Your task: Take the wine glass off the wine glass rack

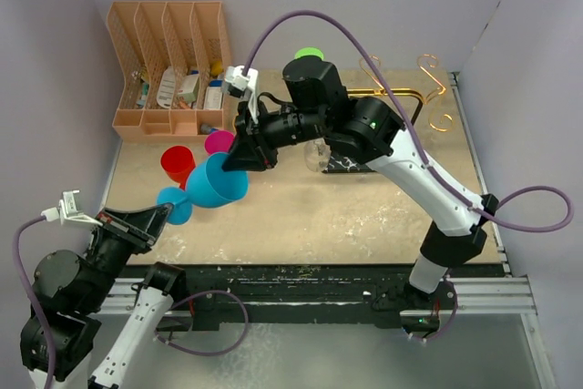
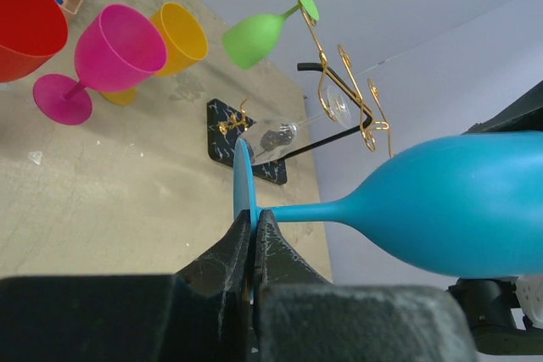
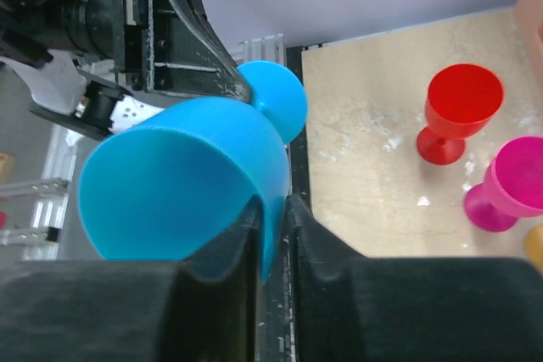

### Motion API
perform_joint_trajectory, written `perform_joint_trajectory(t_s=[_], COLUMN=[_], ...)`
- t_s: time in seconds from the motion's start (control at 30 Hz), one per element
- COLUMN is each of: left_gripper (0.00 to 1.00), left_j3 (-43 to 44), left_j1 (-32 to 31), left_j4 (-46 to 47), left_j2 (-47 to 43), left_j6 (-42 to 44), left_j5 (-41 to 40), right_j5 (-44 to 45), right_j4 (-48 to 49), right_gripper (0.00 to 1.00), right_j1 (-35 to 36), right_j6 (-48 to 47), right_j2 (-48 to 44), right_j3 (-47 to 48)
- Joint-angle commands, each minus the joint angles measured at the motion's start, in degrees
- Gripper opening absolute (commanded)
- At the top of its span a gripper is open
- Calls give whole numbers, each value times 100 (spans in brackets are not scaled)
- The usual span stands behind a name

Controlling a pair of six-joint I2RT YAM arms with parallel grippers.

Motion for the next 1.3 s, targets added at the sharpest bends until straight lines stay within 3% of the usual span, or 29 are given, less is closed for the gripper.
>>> perform_joint_trajectory(t_s=[0.0,0.03,0.07,0.17,0.2,0.27,0.37,0.5,0.9,1.27], left_gripper=[0,0,6,52,62,70,71,72,72,72], left_j3=[231,263,301,631,800,1150,1588,1854,1812,1543], left_j1=[-13,-19,-17,-14,-14,-14,-20,-17,-17,-17], left_j4=[146,91,-7,-602,-882,-1438,-1903,-1851,-1544,-1366], left_j2=[131,145,168,400,575,833,1082,1099,1120,1055], left_j6=[193,216,235,382,413,452,577,801,1048,1062], left_j5=[-68,-92,-138,-589,-810,-1312,-1915,-2196,-1967,-1810], right_j5=[348,460,605,1086,1259,1621,1945,2193,3503,4201], right_j4=[-123,-156,-179,-368,-433,-583,-797,-1023,-1376,-1133], right_gripper=[6,0,0,0,0,0,0,0,0,0], right_j1=[119,117,121,122,122,117,122,117,508,619], right_j6=[-33,-4,15,41,48,49,35,6,-44,-52], right_j2=[111,148,174,293,331,444,691,1118,2816,3384], right_j3=[388,419,446,583,606,626,635,707,1394,1677])
